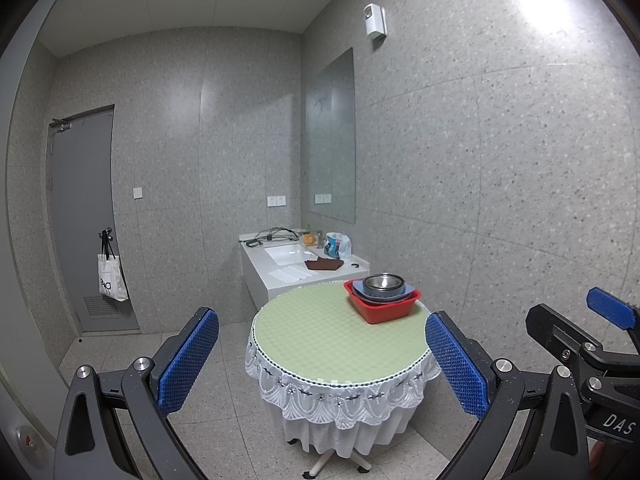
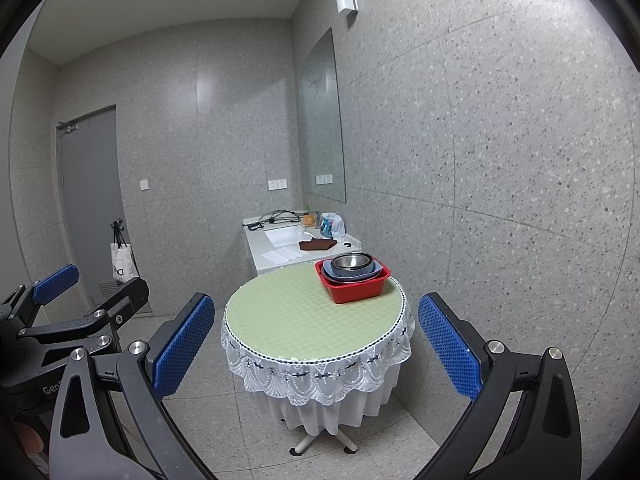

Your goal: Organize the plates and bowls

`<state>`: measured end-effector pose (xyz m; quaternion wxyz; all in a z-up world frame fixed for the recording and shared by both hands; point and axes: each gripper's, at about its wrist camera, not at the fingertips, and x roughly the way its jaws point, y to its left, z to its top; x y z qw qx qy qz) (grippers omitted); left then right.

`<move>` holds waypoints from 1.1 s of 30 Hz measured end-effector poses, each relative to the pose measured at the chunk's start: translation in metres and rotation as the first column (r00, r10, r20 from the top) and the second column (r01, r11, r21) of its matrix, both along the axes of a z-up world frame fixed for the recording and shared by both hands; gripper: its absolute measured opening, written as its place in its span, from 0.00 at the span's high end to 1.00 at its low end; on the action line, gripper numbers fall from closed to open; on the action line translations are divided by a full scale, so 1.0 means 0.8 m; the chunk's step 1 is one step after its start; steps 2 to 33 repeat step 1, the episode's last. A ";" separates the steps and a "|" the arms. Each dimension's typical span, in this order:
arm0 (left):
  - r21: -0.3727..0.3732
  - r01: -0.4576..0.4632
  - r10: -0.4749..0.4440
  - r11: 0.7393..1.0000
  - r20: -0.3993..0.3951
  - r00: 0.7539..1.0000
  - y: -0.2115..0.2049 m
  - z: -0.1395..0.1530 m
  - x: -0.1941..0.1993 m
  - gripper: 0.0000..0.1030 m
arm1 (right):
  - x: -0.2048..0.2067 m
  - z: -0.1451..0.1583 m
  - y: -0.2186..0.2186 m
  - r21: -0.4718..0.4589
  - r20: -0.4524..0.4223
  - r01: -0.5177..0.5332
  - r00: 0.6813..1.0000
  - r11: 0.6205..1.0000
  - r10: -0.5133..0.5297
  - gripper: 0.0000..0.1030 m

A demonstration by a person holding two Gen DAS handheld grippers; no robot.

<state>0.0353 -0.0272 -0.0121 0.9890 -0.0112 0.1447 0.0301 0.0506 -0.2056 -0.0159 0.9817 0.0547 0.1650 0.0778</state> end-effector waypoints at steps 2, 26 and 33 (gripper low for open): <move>-0.001 0.001 -0.001 1.000 -0.001 1.000 0.002 -0.001 0.003 0.01 | 0.002 -0.001 0.001 0.000 -0.001 0.000 1.000 1.000 0.000 0.00; -0.001 0.001 -0.001 1.000 -0.001 1.000 0.002 -0.001 0.003 0.01 | 0.002 -0.001 0.001 0.000 -0.001 0.000 1.000 1.000 0.000 0.00; -0.001 0.001 -0.001 1.000 -0.001 1.000 0.002 -0.001 0.003 0.01 | 0.002 -0.001 0.001 0.000 -0.001 0.000 1.000 1.000 0.000 0.00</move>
